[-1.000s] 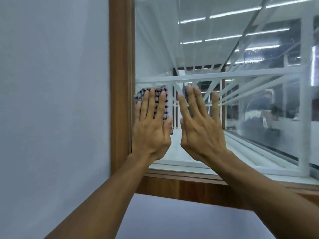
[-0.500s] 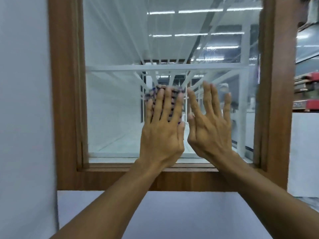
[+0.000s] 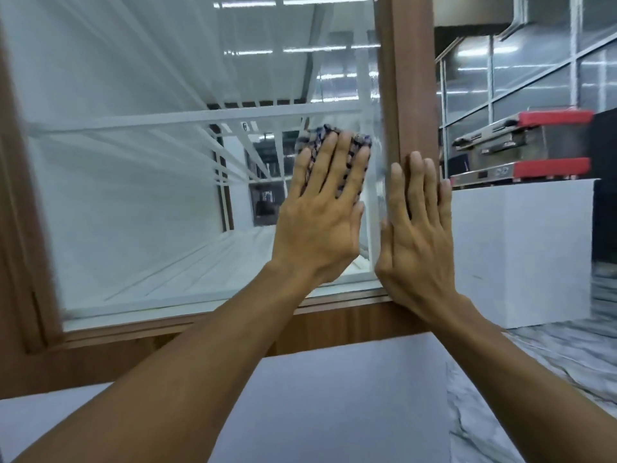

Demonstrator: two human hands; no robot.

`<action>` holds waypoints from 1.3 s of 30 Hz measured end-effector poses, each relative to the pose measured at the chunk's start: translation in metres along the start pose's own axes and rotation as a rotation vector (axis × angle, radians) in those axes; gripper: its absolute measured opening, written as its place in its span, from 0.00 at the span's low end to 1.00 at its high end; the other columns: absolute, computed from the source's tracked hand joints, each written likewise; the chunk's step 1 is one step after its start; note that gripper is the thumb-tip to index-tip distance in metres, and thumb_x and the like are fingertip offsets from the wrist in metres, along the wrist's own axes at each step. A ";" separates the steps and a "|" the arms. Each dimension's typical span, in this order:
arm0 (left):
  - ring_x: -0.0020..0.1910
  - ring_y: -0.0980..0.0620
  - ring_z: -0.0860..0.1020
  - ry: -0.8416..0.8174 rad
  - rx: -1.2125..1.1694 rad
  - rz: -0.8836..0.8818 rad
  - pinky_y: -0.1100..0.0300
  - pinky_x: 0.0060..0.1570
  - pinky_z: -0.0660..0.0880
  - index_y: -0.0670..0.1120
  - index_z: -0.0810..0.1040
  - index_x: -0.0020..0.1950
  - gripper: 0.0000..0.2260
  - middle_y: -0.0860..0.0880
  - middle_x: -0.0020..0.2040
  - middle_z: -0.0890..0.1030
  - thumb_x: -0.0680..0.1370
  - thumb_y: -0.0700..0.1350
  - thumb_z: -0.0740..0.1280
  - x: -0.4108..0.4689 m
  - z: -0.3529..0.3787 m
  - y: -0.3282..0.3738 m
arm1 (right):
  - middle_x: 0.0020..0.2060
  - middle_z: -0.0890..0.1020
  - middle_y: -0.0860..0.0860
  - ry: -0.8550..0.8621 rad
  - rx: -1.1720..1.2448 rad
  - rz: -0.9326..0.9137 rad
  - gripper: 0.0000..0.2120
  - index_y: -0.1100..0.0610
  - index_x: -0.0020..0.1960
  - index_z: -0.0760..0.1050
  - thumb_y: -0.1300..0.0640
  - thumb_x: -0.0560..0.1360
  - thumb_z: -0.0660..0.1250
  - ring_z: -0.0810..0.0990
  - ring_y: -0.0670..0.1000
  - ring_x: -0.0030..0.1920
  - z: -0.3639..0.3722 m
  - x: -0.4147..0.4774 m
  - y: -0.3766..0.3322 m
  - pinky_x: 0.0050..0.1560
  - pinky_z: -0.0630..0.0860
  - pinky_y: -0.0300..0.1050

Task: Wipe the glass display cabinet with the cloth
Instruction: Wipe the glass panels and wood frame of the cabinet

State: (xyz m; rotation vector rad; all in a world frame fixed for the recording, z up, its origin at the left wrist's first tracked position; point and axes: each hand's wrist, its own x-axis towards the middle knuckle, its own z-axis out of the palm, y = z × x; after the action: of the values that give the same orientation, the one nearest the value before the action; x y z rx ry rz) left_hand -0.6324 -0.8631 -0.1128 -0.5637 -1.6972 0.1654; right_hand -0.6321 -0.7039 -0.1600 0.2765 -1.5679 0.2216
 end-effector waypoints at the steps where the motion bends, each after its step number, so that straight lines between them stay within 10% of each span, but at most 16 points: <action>1: 0.84 0.44 0.47 0.000 0.000 -0.003 0.43 0.82 0.45 0.44 0.50 0.85 0.28 0.41 0.85 0.49 0.86 0.51 0.51 0.004 0.001 0.011 | 0.81 0.53 0.64 0.012 0.044 0.013 0.29 0.67 0.81 0.52 0.60 0.83 0.53 0.51 0.62 0.82 0.000 -0.005 0.001 0.80 0.50 0.65; 17: 0.84 0.47 0.50 -0.363 -0.075 0.717 0.45 0.82 0.47 0.47 0.58 0.83 0.25 0.46 0.84 0.56 0.86 0.51 0.50 -0.049 -0.014 -0.017 | 0.81 0.55 0.64 -0.025 0.019 0.238 0.31 0.68 0.80 0.54 0.51 0.83 0.50 0.51 0.63 0.82 -0.003 -0.090 -0.026 0.79 0.48 0.70; 23: 0.84 0.46 0.47 -0.290 -0.055 0.515 0.45 0.82 0.43 0.47 0.55 0.84 0.26 0.45 0.84 0.52 0.86 0.53 0.47 -0.043 -0.014 -0.004 | 0.81 0.54 0.65 -0.057 -0.007 0.229 0.33 0.68 0.80 0.54 0.48 0.83 0.51 0.50 0.64 0.82 -0.001 -0.095 -0.029 0.79 0.49 0.70; 39: 0.83 0.47 0.54 -0.382 -0.168 0.680 0.45 0.82 0.48 0.48 0.64 0.81 0.23 0.46 0.82 0.60 0.86 0.50 0.51 -0.066 -0.022 -0.041 | 0.80 0.53 0.68 -0.074 -0.005 0.243 0.32 0.70 0.80 0.53 0.50 0.83 0.51 0.49 0.66 0.81 0.002 -0.101 -0.050 0.79 0.48 0.70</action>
State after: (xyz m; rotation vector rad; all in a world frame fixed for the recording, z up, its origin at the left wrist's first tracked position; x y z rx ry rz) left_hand -0.6155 -0.9330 -0.1499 -1.2899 -1.8316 0.6544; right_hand -0.6180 -0.7479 -0.2622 0.0903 -1.6747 0.3998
